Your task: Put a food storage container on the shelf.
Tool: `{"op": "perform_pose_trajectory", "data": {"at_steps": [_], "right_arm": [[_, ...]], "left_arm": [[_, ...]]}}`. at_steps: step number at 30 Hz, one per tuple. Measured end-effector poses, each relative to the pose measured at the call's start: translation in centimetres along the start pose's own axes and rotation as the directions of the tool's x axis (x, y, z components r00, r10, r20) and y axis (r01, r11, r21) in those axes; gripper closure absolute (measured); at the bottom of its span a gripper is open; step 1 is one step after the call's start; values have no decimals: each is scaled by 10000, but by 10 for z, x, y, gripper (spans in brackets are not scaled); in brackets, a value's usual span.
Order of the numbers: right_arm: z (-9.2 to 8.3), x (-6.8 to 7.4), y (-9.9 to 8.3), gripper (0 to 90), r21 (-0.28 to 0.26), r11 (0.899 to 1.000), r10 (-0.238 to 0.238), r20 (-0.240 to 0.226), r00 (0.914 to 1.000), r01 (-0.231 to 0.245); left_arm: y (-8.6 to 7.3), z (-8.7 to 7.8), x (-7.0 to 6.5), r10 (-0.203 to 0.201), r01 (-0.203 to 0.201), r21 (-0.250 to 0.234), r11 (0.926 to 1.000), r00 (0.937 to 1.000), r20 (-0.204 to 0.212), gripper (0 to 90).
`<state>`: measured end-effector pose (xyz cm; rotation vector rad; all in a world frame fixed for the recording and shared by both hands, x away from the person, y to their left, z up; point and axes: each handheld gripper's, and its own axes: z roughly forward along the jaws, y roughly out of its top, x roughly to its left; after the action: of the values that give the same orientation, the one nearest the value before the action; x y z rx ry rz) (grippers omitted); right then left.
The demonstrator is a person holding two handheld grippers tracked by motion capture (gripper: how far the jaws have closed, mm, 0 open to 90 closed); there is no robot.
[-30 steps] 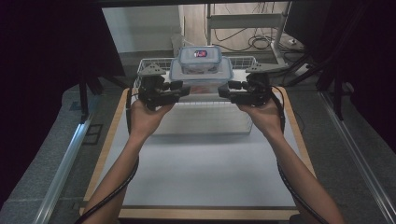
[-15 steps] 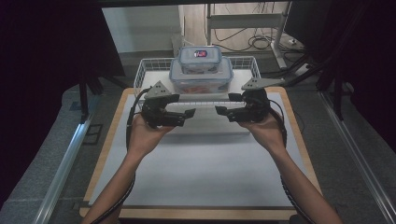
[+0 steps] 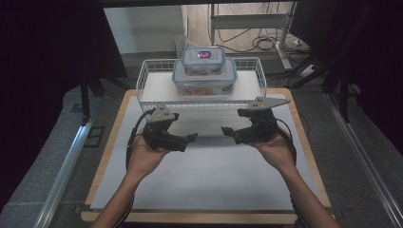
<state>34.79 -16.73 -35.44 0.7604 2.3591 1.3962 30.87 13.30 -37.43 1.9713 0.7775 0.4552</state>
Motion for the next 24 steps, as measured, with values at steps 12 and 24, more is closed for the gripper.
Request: {"op": "perform_pose_trajectory", "data": {"at_steps": [12, 24], "right_arm": [[-6, 8, -36, 62, 244, 9997, -38, 77, 10000, 36], [-9, 18, -68, 60, 255, 9997, 44, 93, 9999, -46]], "left_arm": [[-36, -8, -10, -185, 185, -11, 9998, 9997, -156, 51], [-77, -3, -28, -168, 175, 260, 9995, 9995, -255, 42]]}}
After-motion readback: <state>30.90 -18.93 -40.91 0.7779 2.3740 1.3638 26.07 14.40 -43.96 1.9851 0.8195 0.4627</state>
